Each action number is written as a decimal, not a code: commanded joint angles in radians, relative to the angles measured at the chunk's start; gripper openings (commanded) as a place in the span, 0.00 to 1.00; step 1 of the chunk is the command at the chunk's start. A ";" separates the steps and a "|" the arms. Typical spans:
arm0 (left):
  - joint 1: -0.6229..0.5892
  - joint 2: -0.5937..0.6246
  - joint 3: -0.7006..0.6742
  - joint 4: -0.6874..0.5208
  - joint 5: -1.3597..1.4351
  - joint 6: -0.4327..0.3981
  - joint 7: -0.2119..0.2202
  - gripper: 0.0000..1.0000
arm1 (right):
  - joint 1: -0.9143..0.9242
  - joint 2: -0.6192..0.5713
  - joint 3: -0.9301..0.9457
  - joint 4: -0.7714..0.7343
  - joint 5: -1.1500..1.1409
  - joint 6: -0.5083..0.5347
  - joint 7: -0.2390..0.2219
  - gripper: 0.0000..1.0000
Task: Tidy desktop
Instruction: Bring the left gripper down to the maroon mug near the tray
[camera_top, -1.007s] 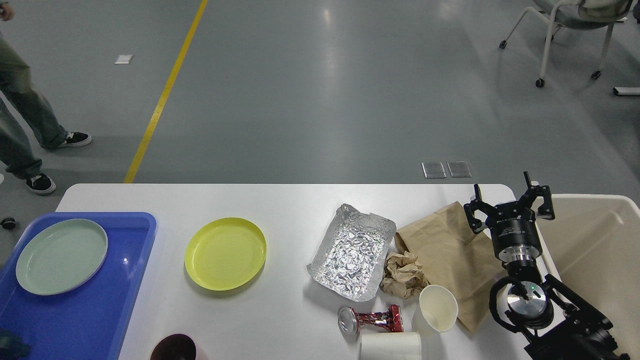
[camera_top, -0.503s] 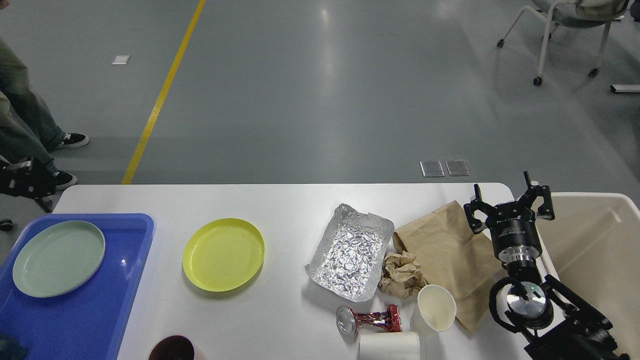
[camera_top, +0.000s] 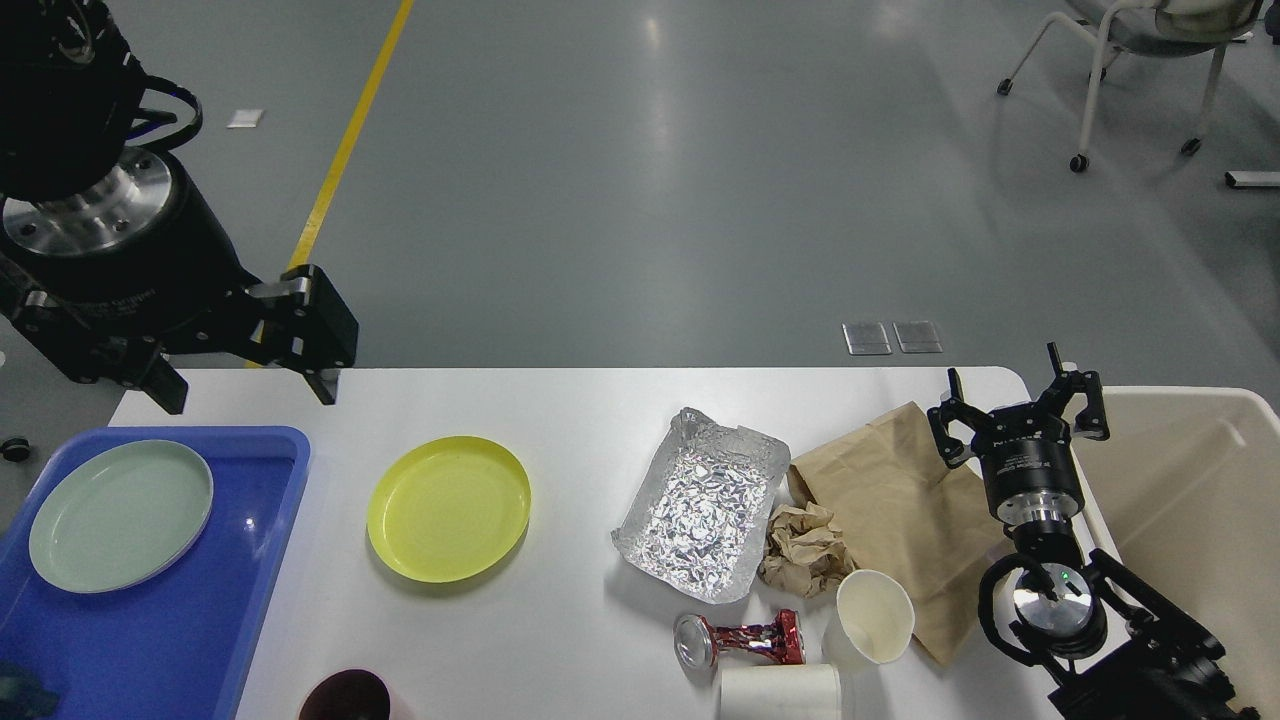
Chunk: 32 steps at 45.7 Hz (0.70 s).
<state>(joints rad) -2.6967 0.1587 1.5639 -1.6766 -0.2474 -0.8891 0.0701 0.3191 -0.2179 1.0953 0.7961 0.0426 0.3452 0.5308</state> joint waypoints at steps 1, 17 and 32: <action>-0.072 -0.034 -0.042 -0.051 -0.049 -0.001 -0.007 0.96 | 0.000 0.000 0.000 0.000 0.000 0.000 0.000 1.00; -0.046 -0.044 -0.113 -0.049 -0.055 -0.027 -0.004 0.96 | 0.000 -0.001 0.000 0.002 0.000 0.000 0.000 1.00; 0.351 0.180 -0.163 -0.006 0.215 0.100 0.010 0.91 | 0.000 -0.001 0.000 0.002 0.000 0.000 0.000 1.00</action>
<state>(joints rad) -2.4898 0.2551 1.4436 -1.6919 -0.1399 -0.8724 0.0784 0.3191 -0.2194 1.0953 0.7980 0.0431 0.3451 0.5307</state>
